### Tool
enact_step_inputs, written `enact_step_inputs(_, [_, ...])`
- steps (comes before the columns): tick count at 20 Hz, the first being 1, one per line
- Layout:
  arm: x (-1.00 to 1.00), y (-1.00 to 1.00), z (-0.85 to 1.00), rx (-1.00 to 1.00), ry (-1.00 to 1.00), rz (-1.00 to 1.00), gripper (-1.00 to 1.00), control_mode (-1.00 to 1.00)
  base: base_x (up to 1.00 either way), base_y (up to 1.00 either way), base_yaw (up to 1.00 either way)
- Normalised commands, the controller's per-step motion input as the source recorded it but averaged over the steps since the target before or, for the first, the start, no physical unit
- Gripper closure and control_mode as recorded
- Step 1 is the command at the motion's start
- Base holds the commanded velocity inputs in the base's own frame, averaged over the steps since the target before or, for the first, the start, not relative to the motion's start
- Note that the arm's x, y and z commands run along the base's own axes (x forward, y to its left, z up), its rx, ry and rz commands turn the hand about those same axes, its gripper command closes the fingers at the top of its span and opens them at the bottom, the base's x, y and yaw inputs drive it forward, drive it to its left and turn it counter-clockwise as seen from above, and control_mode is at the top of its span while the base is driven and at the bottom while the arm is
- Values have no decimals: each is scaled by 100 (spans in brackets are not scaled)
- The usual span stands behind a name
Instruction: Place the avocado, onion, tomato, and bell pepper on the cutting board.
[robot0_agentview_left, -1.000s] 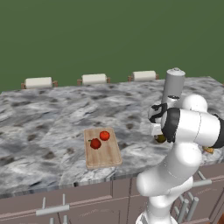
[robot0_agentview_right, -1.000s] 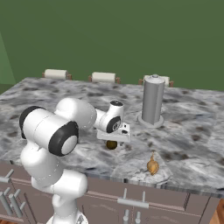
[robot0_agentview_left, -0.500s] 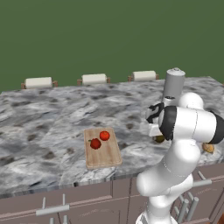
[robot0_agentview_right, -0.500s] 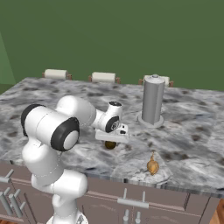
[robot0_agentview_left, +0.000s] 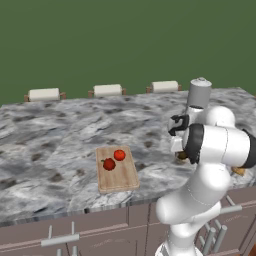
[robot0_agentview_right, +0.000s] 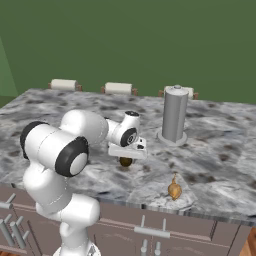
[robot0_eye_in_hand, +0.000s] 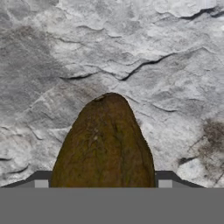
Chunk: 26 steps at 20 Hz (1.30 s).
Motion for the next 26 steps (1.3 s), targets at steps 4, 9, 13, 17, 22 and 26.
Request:
enact_step_inputs(4, [0,27,54,0,0,9,100,-100,0,0,0])
enact_step_inputs(9, [0,52,53,0,0,14,100,-100,0,0,0])
enact_step_inputs(13, [0,59,50,0,0,15,100,-100,0,0,0])
enact_step_inputs(17, [0,63,40,0,0,15,100,-100,0,0,0])
enact_step_inputs(22, [-3,67,29,0,0,15,100,-100,0,0,0])
enact_step_inputs(26, [-5,74,26,0,0,15,100,-100,0,0,0])
